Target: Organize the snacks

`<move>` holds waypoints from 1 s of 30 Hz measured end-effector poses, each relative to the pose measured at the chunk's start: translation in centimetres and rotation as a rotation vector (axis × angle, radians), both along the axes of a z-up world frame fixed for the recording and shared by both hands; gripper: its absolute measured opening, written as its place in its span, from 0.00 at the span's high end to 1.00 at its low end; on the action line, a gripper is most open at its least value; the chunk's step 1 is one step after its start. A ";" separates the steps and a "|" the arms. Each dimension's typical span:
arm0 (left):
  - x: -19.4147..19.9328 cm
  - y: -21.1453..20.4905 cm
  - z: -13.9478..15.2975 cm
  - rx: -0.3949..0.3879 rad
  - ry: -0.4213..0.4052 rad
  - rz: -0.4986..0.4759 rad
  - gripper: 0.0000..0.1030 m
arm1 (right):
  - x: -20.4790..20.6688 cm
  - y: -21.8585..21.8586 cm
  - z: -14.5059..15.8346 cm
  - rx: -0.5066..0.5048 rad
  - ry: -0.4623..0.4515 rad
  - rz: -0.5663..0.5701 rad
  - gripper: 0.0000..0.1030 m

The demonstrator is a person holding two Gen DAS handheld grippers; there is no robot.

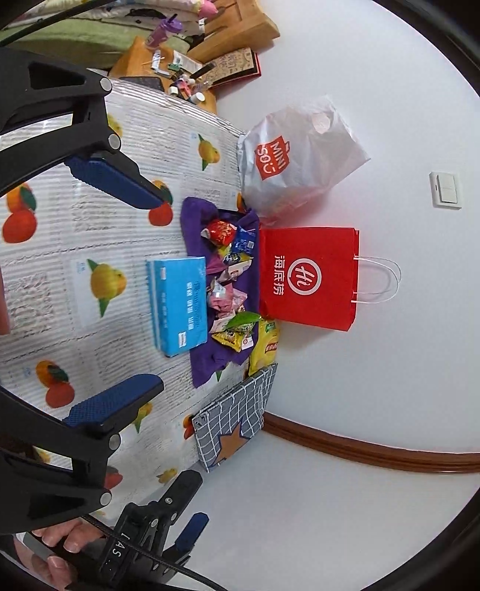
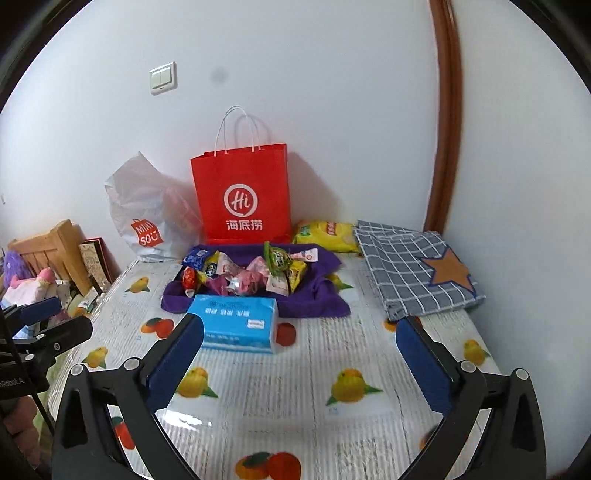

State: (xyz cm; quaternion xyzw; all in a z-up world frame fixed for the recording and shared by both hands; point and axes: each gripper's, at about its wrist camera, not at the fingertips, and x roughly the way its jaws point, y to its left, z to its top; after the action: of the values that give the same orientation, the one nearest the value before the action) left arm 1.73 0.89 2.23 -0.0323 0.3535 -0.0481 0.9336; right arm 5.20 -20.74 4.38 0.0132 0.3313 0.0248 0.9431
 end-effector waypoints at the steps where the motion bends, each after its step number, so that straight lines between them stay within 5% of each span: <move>1: -0.5 0.0 0.0 -0.003 0.000 -0.002 0.12 | -0.6 -0.1 0.0 0.002 0.000 -0.005 0.00; 14: -5.0 -0.5 0.4 0.003 -0.036 -0.008 0.09 | -5.5 -0.5 0.9 0.012 -0.029 -0.028 0.00; 30: -5.3 -0.7 0.5 0.004 -0.038 -0.003 0.09 | -6.5 -0.7 0.7 0.009 -0.021 -0.026 0.00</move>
State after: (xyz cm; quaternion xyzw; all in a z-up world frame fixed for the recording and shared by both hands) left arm -3.56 0.18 2.76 -0.0289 0.3359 -0.0493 0.9402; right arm -1.30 -21.45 5.07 0.0214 0.3211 0.0141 0.9467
